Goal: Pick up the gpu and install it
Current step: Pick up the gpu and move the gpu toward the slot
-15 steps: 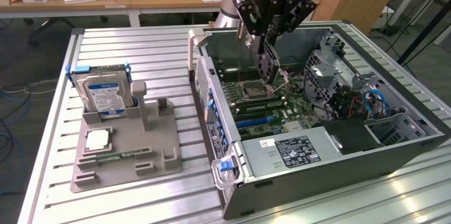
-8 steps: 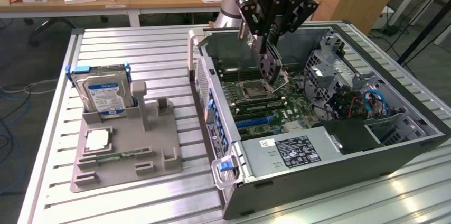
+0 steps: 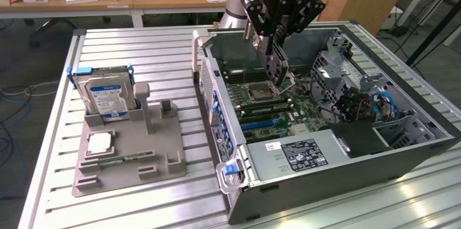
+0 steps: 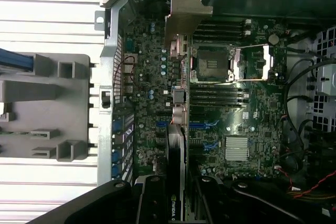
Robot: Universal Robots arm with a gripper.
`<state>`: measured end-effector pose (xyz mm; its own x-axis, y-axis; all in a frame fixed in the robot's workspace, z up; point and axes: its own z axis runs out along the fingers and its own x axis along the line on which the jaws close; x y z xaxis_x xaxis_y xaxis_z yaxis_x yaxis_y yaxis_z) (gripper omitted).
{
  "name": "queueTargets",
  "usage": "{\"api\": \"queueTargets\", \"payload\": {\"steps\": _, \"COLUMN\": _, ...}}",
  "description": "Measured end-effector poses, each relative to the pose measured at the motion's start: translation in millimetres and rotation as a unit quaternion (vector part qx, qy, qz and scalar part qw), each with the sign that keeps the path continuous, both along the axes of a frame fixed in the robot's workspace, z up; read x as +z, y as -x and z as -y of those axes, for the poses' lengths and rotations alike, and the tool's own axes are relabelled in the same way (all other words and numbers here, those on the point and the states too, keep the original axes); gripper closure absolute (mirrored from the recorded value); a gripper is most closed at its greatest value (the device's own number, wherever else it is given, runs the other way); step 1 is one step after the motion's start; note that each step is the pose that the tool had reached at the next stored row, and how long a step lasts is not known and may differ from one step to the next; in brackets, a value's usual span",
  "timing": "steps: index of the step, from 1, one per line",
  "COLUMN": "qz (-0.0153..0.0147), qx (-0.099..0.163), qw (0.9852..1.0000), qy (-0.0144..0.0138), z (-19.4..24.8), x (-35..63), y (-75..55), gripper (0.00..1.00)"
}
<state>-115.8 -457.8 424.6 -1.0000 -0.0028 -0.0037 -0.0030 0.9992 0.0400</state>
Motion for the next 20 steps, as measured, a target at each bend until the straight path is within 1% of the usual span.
{"api": "queueTargets", "payload": {"steps": 2, "qz": 0.0000, "qx": 0.000, "qw": 1.0000, "qy": 0.0000, "z": 0.0, "x": -0.1, "y": -1.3, "gripper": 0.74}}
{"api": "queueTargets", "payload": {"steps": 20, "qz": 0.0000, "qx": 0.001, "qw": 1.0000, "qy": 0.0000, "z": 0.0, "x": -0.1, "y": -36.4, "gripper": 0.74}}
